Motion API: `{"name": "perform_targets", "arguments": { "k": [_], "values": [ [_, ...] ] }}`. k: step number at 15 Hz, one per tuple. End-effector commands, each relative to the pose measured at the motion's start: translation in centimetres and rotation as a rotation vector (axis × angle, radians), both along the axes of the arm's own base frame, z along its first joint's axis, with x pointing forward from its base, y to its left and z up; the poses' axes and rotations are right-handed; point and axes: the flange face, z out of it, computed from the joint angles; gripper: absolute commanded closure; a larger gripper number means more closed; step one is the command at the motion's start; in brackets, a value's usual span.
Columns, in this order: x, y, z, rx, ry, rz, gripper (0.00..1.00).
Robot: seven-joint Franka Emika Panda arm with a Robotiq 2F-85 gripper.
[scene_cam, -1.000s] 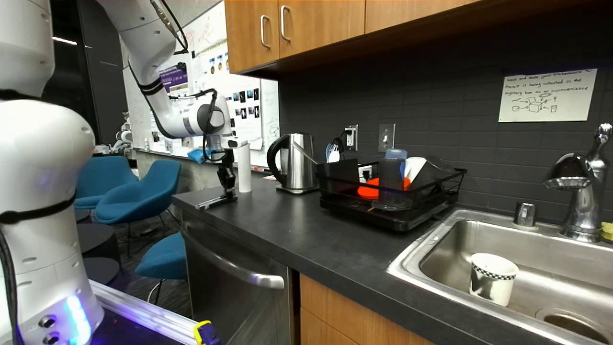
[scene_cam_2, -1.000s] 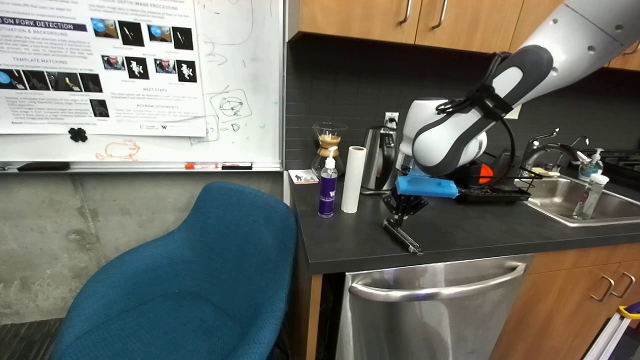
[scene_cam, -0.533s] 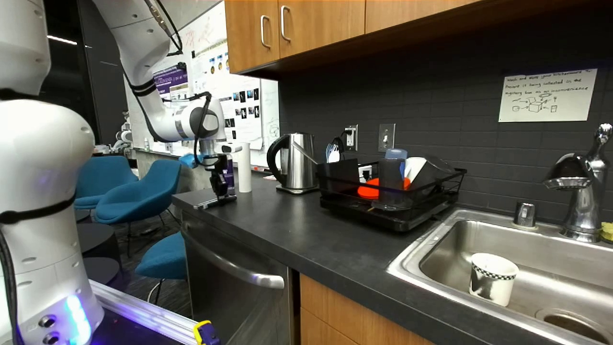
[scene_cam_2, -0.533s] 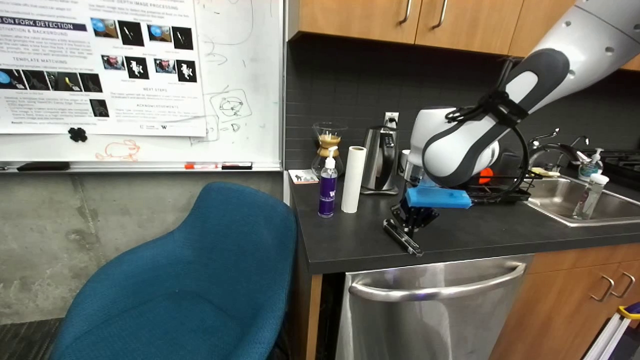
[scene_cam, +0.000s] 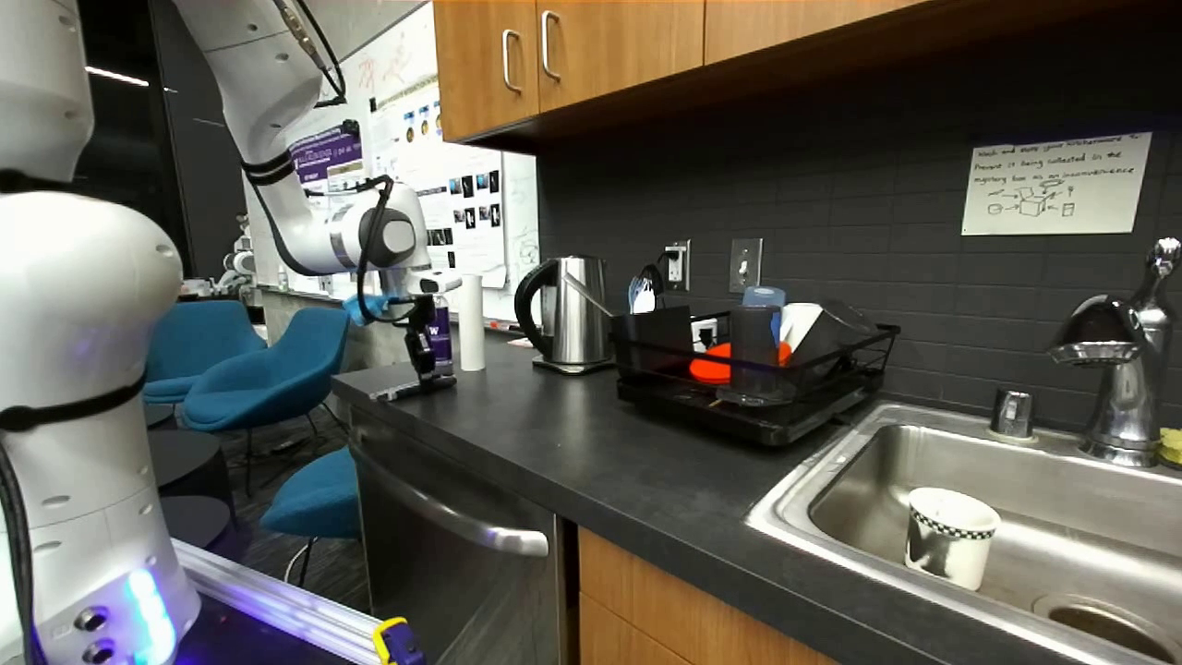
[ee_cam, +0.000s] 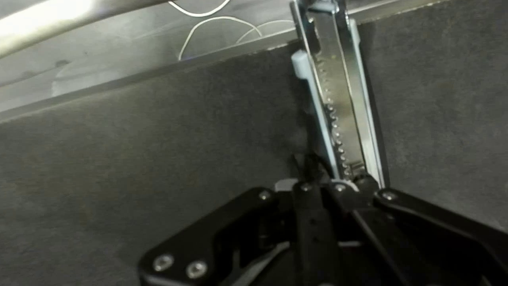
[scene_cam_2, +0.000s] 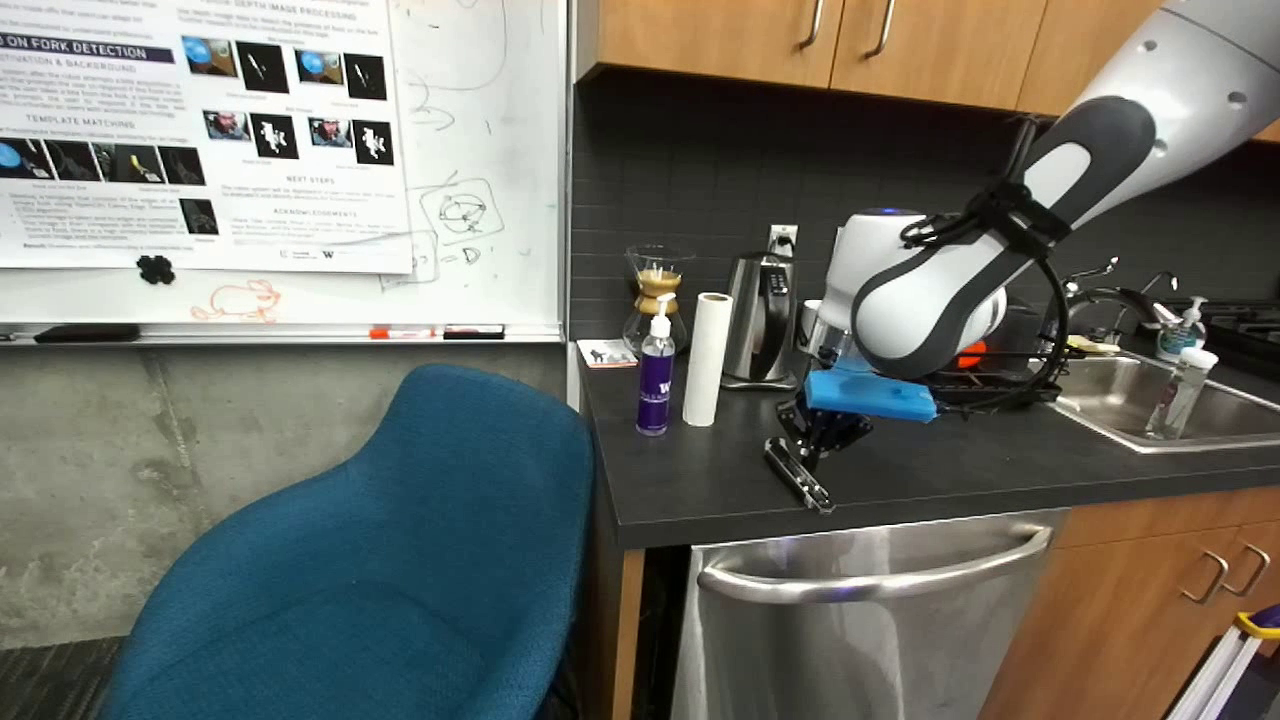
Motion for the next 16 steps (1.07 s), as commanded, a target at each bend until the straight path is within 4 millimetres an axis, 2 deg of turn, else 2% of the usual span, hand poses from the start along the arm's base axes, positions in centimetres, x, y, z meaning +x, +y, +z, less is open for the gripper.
{"name": "perform_targets", "arguments": {
  "k": [1,11,16],
  "values": [
    [-0.1,0.2,1.6,-0.007,-0.045,-0.023,1.0],
    [2.9,1.9,4.7,-0.055,-0.104,0.032,1.0],
    [4.2,2.3,5.3,-0.072,-0.087,0.056,1.0]
  ]
}}
